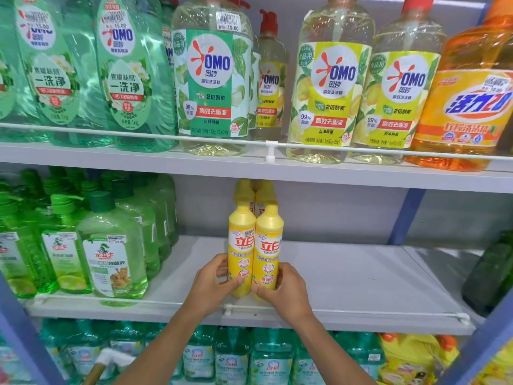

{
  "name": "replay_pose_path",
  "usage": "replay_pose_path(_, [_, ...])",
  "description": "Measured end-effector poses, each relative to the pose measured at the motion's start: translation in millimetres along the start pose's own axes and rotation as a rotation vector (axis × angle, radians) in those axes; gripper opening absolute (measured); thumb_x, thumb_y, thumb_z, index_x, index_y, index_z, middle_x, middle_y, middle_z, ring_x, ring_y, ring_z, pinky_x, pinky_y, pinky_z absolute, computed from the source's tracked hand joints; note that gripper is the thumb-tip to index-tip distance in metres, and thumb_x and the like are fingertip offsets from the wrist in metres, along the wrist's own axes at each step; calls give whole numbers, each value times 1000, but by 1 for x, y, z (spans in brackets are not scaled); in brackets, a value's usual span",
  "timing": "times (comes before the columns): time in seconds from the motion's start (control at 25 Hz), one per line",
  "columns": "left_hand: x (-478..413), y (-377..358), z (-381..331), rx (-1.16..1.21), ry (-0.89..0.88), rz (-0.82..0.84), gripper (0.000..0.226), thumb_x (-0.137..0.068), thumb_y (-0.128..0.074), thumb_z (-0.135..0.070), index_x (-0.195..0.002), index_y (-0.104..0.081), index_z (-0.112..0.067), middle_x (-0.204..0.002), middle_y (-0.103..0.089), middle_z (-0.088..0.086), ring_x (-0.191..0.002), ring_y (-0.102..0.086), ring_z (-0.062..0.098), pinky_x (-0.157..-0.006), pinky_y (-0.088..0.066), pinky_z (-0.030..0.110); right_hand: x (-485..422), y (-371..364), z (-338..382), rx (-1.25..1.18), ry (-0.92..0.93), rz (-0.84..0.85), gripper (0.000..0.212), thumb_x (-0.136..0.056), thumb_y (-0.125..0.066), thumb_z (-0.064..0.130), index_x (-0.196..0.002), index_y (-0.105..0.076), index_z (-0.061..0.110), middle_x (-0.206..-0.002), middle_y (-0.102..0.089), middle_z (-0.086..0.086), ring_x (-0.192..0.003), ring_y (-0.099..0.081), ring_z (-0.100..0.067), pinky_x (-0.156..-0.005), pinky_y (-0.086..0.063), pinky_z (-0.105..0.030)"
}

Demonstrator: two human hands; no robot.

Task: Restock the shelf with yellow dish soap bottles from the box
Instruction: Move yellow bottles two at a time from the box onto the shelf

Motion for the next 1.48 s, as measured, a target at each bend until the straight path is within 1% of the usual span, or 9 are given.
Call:
replay_pose_path(0.12, [3,-3,2,-50,20,-74,53,-66,-93,-26,-112,-67,-24,-97,-76,-13,-89,-70,0,-83,-60,26,-3,-2,-6,32,17,59,55,-65,-91,46,-107,-58,33,-104,-69,10,-92,-67,-6,-81,-60,-31])
replay_pose_path(0.2, [0,-5,2,-115,31,-128,54,-63,-94,-31,-109,-65,-22,-96,-75,-13,-84,-70,0,-79,-59,24,-6,-1,-8,45,11,47,53,-65,-92,41,-106,-59,32,-103,-70,8,-90,-67,-6,-80,-60,-30])
replay_pose_path(0.4, [-21,-9,8,-135,76,-161,54,-68,-91,-28,-108,-56,-22,-98,-74,-8,-86,-71,8,-81,-61,34,-25,-4,-9,41,-2,-10,52,-64,-93,41,-105,-64,28,-100,-71,9,-88,-68,-8,-79,-60,-34])
replay_pose_path(0.64, [-50,-12,23,-101,81,-210,46,-68,-91,-24,-104,-63,-25,-97,-74,-8,-86,-71,9,-82,-61,39,-59,-12,-16,0,-69,-4,53,-64,-94,36,-107,-65,23,-103,-74,5,-89,-71,-12,-83,-61,-35])
replay_pose_path(0.76, [-56,-14,26,-88,62,-219,46,-69,-91,-25,-106,-63,-29,-98,-73,-10,-88,-70,8,-84,-61,36,-69,-15,-19,-35,-82,-2,51,-66,-94,32,-107,-65,22,-103,-74,5,-89,-71,-12,-84,-61,-35])
replay_pose_path(0.88, [-60,-15,28,-84,58,-226,49,-70,-91,-28,-111,-65,-26,-101,-74,-9,-89,-70,8,-84,-60,31,-75,-16,-20,-54,-82,-4,52,-65,-94,31,-108,-66,23,-102,-74,6,-89,-72,-11,-85,-61,-35])
replay_pose_path(1.12, [-61,-14,26,-73,71,-252,54,-69,-91,-28,-115,-64,-24,-104,-73,-8,-92,-70,10,-86,-59,33,-79,-14,-18,-73,-86,-3,50,-64,-95,28,-105,-66,25,-101,-75,7,-88,-72,-9,-85,-61,-32])
replay_pose_path(1.28, [-61,-13,23,-65,77,-273,56,-66,-93,-25,-112,-62,-24,-101,-72,-9,-90,-69,7,-84,-59,29,-79,-15,-16,-69,-89,3,54,-66,-95,28,-111,-67,21,-105,-74,4,-91,-71,-11,-87,-60,-31])
replay_pose_path(1.48, [-62,-14,26,-82,90,-274,58,-66,-93,-26,-116,-63,-22,-105,-74,-6,-92,-70,11,-87,-59,32,-78,-15,-17,-69,-95,3,56,-66,-94,29,-114,-67,21,-107,-73,4,-93,-71,-11,-88,-60,-30])
Point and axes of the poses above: each hand's wrist, its own x-axis away from the middle knuckle, its own y-axis out of the back of the hand, z = x × y, the point moved 9 cm from there along -x, towards the middle knuckle
